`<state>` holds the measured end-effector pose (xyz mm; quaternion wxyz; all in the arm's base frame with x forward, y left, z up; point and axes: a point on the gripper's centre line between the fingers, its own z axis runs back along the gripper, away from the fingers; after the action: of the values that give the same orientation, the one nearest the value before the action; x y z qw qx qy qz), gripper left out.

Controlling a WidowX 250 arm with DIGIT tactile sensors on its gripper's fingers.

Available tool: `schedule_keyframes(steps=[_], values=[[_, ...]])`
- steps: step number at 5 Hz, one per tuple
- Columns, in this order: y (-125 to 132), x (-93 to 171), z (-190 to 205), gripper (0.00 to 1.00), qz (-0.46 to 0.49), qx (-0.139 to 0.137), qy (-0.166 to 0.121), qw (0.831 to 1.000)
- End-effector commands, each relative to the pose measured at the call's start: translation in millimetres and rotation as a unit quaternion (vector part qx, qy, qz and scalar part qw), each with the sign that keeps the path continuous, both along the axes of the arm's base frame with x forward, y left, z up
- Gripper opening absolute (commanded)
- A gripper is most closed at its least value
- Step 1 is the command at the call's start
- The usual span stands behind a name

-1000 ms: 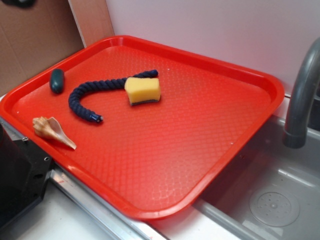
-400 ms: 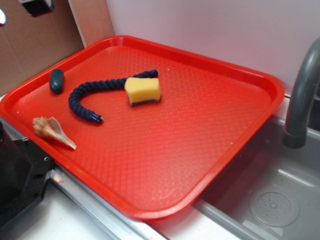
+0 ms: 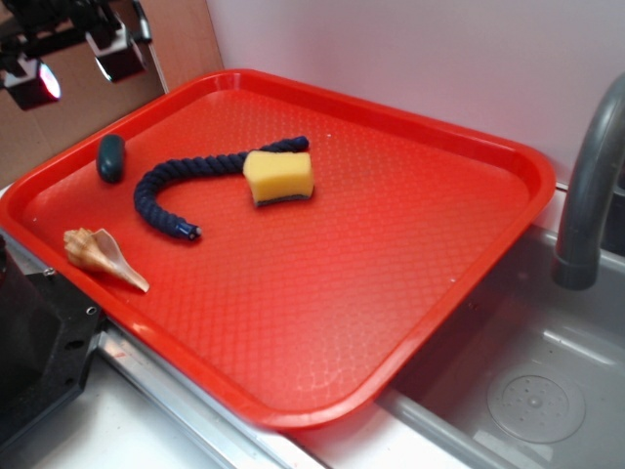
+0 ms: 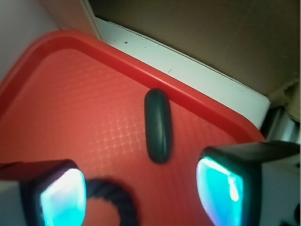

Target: Grab the plastic pickle.

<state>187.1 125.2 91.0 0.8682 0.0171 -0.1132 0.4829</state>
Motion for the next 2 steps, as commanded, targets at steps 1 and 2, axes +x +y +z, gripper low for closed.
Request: schedule_keyframes(steps=[1,2], values=[[27.3,-0.4,-32.9,1.0,-0.009,0.013,0.02,1.0],[29.7,3.0,-57.5,1.0,-0.025,0.02,0.045,0.998]])
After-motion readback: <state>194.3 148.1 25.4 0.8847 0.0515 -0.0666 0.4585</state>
